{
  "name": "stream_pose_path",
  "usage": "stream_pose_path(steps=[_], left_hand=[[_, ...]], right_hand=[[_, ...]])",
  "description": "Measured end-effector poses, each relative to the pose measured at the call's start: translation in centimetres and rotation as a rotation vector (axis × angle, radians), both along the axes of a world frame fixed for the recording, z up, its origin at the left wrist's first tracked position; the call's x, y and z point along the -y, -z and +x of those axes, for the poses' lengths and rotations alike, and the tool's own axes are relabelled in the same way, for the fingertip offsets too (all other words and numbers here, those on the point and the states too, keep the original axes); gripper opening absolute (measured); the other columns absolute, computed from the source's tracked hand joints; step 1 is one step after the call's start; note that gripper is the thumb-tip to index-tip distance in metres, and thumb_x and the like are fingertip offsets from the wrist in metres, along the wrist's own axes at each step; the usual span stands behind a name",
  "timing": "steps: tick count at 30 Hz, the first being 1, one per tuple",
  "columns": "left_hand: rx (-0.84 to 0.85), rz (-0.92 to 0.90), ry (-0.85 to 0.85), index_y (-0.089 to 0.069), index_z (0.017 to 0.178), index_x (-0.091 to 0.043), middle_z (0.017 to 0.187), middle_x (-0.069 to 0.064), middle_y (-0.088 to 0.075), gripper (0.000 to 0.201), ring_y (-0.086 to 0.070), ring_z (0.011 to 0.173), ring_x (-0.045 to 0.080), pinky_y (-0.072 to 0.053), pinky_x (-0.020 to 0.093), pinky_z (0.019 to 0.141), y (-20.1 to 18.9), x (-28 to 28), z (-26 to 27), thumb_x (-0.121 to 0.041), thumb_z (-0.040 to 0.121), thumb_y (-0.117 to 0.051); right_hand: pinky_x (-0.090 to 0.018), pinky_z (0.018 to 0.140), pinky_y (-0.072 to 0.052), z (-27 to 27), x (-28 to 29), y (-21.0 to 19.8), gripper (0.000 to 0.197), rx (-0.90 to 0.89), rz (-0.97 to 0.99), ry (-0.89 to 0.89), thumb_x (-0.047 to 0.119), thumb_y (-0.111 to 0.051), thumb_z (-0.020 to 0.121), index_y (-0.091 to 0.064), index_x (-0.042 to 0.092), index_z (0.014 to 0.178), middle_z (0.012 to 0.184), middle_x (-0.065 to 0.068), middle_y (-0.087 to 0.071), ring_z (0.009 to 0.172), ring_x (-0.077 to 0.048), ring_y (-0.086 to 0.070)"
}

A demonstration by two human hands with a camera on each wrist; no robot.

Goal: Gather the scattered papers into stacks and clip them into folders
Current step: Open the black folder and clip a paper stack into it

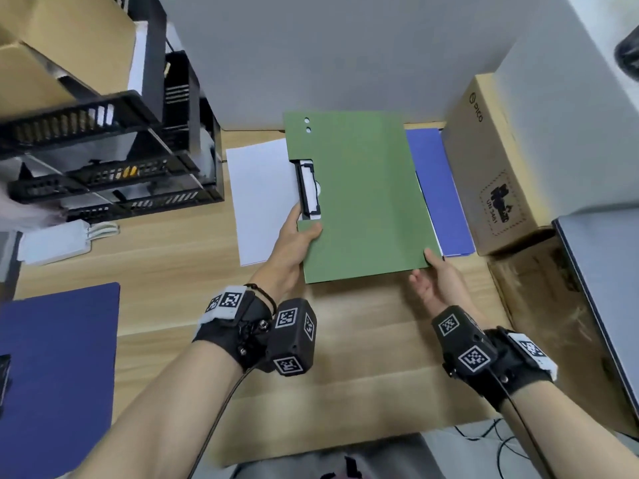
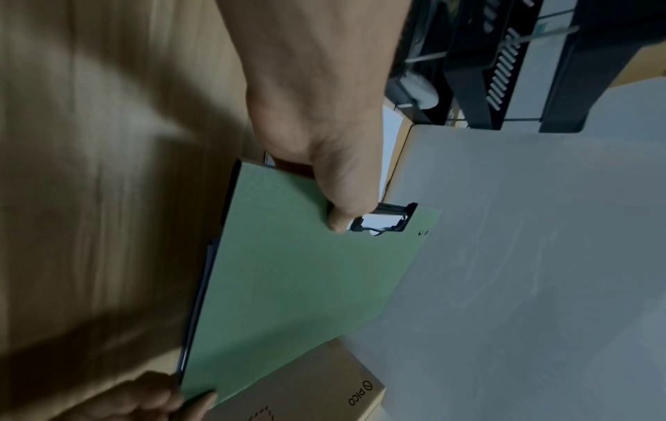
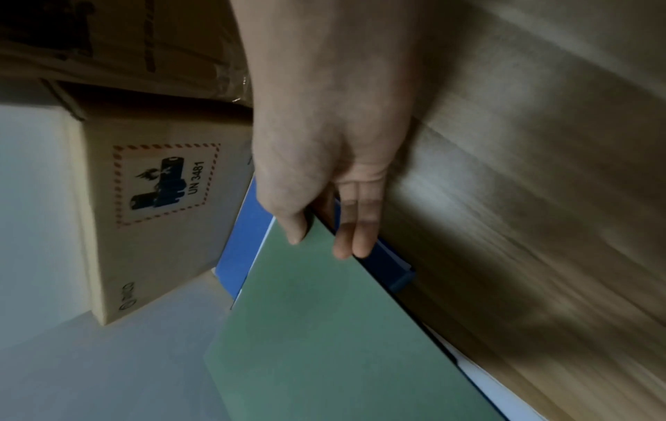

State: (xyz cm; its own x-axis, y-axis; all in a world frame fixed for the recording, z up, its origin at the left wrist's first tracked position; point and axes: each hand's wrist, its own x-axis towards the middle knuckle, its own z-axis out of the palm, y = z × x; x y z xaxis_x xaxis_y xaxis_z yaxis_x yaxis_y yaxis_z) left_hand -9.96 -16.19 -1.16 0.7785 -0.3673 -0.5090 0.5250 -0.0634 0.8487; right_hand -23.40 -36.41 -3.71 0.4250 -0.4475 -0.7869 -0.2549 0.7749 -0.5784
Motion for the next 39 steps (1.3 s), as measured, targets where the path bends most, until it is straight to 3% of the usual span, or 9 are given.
stream_pose_path(steps=[5,9,14,18,23,27,31,35,39], left_hand=[[-0.021,0.095,0.051,-0.042,0.141,-0.03,0.134,0.001,-0.061,0.051,-0.065,0.112,0.022,-0.053,0.04,0.094,1.9,4.9,0.9,-0.013,0.094,-0.055],[-0.002,0.147,0.098,-0.034,0.137,-0.034,0.14,0.0,-0.052,0.049,-0.061,0.116,0.021,-0.05,0.043,0.099,2.8,7.7,0.7,-0.012,0.096,-0.049],[0.087,0.27,0.205,-0.052,0.129,-0.03,0.122,0.009,-0.061,0.064,-0.064,0.108,0.024,-0.055,0.046,0.092,4.5,8.7,1.0,-0.001,0.072,-0.049],[0.2,0.353,0.193,-0.057,0.13,-0.018,0.104,0.0,-0.067,0.06,-0.066,0.095,0.018,-0.055,0.034,0.091,5.0,9.3,1.4,0.013,0.079,-0.052],[0.264,0.547,0.114,-0.057,0.131,-0.015,0.089,-0.015,-0.058,0.055,-0.056,0.07,-0.003,-0.046,0.009,0.078,6.6,9.5,1.9,0.003,0.079,-0.067],[0.312,0.567,0.172,-0.058,0.132,-0.016,0.076,-0.013,-0.05,0.056,-0.055,0.084,0.012,-0.045,0.021,0.091,7.3,9.8,2.1,-0.001,0.08,-0.071],[0.343,0.556,0.209,-0.057,0.134,-0.014,0.068,0.002,-0.046,0.06,-0.045,0.069,0.013,-0.04,0.003,0.067,8.1,9.7,2.8,-0.004,0.078,-0.075],[0.298,0.499,0.28,-0.049,0.141,-0.012,0.078,-0.008,-0.054,0.061,-0.058,0.072,0.016,-0.041,0.011,0.07,8.0,9.5,2.8,-0.002,0.085,-0.068],[0.229,0.436,0.381,-0.043,0.145,-0.02,0.088,0.006,-0.054,0.061,-0.049,0.078,0.019,-0.044,0.024,0.072,7.3,8.2,2.2,0.0,0.09,-0.057]], right_hand=[[-0.027,0.045,-0.056,0.3,1.9,2.7,0.017,-0.028,0.148,-0.055,0.017,-0.052,0.099,-0.052,0.003,0.108,0.062,-0.014,-0.07,0.051,-0.022,-0.07],[-0.029,0.049,-0.058,0.3,2.4,4.5,0.032,-0.039,0.235,-0.089,0.024,-0.046,0.101,-0.047,-0.001,0.121,0.082,-0.022,-0.071,0.059,-0.026,-0.073],[-0.023,0.043,-0.055,1.0,3.3,5.1,0.043,-0.098,0.221,-0.15,0.036,-0.04,0.103,-0.054,-0.004,0.097,0.065,-0.017,-0.071,0.05,-0.02,-0.07],[-0.027,0.046,-0.057,1.9,4.7,4.9,0.036,-0.106,0.152,-0.162,0.03,-0.038,0.104,-0.053,-0.001,0.094,0.085,-0.02,-0.065,0.054,-0.024,-0.07],[-0.027,0.043,-0.055,1.6,6.1,5.1,0.034,-0.146,0.065,-0.326,0.024,-0.039,0.104,-0.054,-0.006,0.095,0.058,-0.011,-0.07,0.049,-0.024,-0.07],[-0.03,0.05,-0.059,1.2,6.9,5.2,0.037,-0.166,0.01,-0.38,0.024,-0.036,0.105,-0.057,-0.004,0.092,0.08,-0.019,-0.068,0.056,-0.025,-0.071],[-0.033,0.064,-0.061,0.9,6.7,4.9,0.03,-0.181,-0.08,-0.543,0.021,-0.035,0.104,-0.058,0.005,0.092,0.09,-0.016,-0.07,0.071,-0.027,-0.07],[-0.035,0.071,-0.059,0.5,6.0,4.8,0.02,-0.132,-0.078,-0.543,0.02,-0.041,0.101,-0.057,0.01,0.096,0.091,-0.013,-0.071,0.069,-0.024,-0.072],[-0.032,0.071,-0.058,0.2,3.8,4.4,0.02,-0.112,-0.084,-0.654,0.024,-0.042,0.102,-0.058,0.014,0.099,0.095,-0.009,-0.072,0.075,-0.024,-0.07]])
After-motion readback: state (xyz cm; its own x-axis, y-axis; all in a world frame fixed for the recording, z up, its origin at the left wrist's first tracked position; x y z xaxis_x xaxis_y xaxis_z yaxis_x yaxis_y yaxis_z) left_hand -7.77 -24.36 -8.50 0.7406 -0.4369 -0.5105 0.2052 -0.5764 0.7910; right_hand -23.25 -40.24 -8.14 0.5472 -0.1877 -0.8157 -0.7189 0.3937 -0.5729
